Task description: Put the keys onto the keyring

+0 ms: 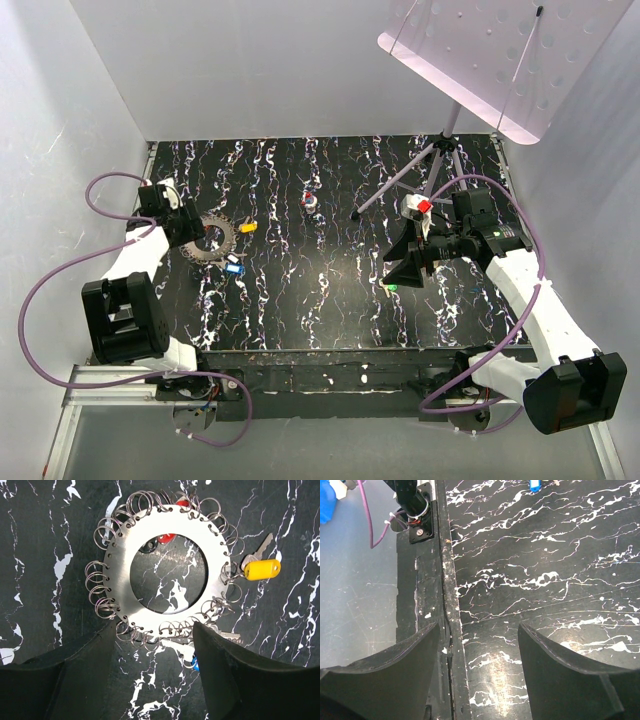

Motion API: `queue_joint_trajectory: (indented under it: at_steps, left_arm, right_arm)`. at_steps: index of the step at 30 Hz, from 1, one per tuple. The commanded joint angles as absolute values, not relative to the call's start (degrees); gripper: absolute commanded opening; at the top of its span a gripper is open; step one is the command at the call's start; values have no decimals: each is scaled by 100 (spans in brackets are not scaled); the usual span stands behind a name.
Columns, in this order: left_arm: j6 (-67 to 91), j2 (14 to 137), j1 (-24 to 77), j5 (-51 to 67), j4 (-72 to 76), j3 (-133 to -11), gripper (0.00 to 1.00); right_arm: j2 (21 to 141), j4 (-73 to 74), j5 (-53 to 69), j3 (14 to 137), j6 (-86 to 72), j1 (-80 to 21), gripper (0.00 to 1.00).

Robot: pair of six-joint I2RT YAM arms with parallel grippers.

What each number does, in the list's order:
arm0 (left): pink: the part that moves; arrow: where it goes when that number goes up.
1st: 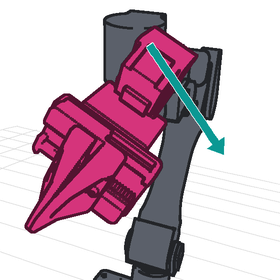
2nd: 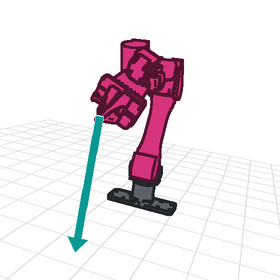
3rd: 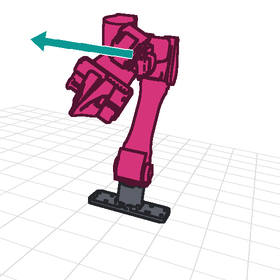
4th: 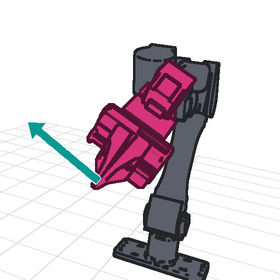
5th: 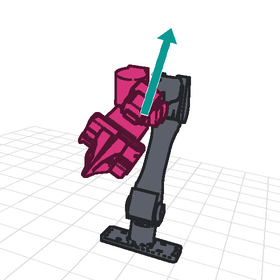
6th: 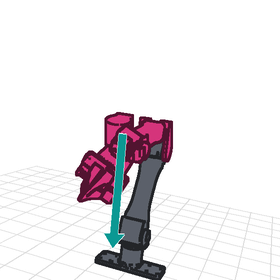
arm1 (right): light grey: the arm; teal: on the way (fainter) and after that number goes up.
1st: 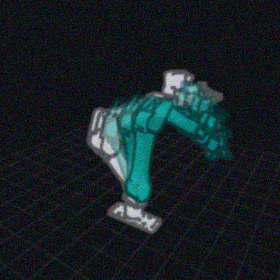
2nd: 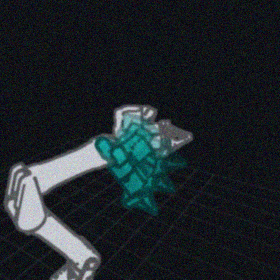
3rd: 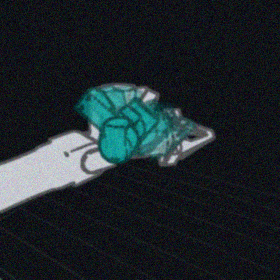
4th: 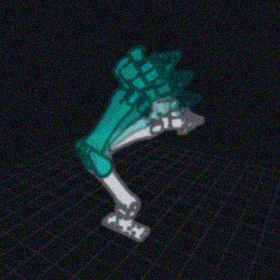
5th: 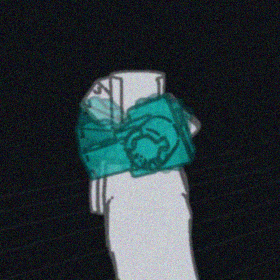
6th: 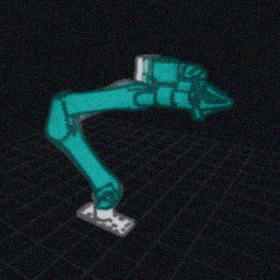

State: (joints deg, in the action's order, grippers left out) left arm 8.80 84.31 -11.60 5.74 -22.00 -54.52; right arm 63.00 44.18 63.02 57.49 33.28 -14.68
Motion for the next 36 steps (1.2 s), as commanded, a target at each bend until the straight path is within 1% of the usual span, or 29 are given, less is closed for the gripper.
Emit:
queue_joint_trajectory:
  at_steps: [1,5,7,10,13,16,17,18,33,36]
  left_arm:
    - [597,8236,-1213,817,-2417,-5415,61]
    - [729,8121,-1204,651,-2487,-5177,55]
    - [773,8077,-1195,519,-2479,-5151,43]
    - [791,8147,-1195,501,-2478,-5141,40]
    - [773,8305,-1204,466,-2549,-5177,26]
    - [826,8315,-1204,448,-2549,-5133,26]
    - [835,8314,-1204,431,-2558,-5107,23]
    - [861,8297,-1195,405,-2558,-5072,22]
    - [914,8639,-1213,299,-2654,-5106,21]
    - [914,8736,-1222,281,-2672,-5142,18]
  right_arm:
    - [6214,4544,6460,5836,3410,-1494,72]
    - [6223,4544,6469,5845,3410,-1494,72]
    - [6223,4544,6477,5836,3410,-1503,72]
    - [6223,4544,6469,5836,3410,-1512,72]
    - [6196,4561,6460,5836,3428,-1512,72]
    - [6187,4570,6442,5853,3445,-1512,72]
    - [6187,4579,6442,5845,3437,-1512,72]
    - [6179,4588,6460,5845,3445,-1512,72]
    - [6161,4623,6425,5845,3498,-1547,72]
    - [6152,4632,6425,5845,3507,-1556,72]
